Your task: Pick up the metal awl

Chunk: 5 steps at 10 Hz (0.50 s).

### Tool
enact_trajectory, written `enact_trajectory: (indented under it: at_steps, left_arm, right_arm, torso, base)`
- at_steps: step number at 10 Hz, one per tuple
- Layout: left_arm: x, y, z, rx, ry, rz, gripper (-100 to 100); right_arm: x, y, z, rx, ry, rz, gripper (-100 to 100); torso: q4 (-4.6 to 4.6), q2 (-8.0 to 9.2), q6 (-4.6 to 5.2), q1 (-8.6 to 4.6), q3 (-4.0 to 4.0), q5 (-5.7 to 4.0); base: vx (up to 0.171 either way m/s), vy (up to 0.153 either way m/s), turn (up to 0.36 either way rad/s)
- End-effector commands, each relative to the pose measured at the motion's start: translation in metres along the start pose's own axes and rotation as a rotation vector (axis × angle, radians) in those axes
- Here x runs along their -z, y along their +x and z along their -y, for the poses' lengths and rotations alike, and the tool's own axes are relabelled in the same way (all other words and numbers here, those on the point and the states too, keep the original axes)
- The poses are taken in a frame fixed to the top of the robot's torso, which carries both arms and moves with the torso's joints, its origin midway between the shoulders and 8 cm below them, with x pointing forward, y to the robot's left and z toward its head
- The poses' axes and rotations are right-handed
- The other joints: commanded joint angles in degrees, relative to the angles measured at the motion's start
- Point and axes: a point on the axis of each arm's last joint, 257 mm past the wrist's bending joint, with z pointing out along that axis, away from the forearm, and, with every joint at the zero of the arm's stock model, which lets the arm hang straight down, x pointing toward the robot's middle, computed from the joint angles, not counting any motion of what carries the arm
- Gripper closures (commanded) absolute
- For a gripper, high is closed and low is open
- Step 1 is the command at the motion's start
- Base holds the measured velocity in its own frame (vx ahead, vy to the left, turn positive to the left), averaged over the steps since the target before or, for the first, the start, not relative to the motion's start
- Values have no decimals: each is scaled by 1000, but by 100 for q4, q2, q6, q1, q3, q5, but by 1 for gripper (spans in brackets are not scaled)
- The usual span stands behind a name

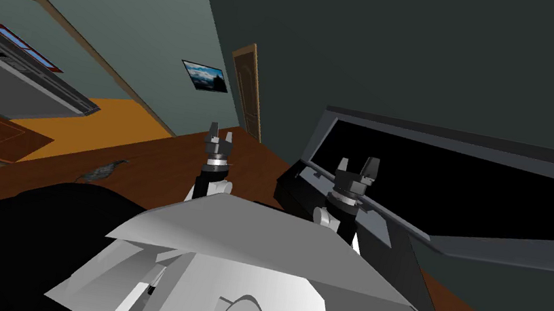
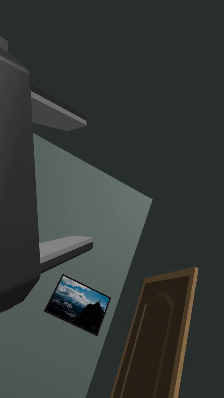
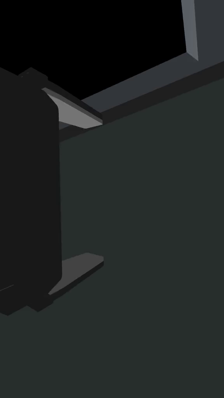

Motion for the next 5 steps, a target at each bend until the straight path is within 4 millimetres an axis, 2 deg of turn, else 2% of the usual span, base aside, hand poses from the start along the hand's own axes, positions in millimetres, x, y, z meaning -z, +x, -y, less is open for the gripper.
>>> enact_trajectory:
  at_steps: [1,5]
  left_arm:
    - [0,0,0,0,0,0,0]
    - [0,0,0,0,0,0,0]
  right_arm:
    - [6,-5,21,-27,55,-8,-100]
    - [23,-23,71,-102,187,15,-100]
  torso:
    - [0,0,0,0,0,0]
    - [-1,-5,-1,2,-3,0]
  base:
    - [3,12,219]
    - [6,10,180]
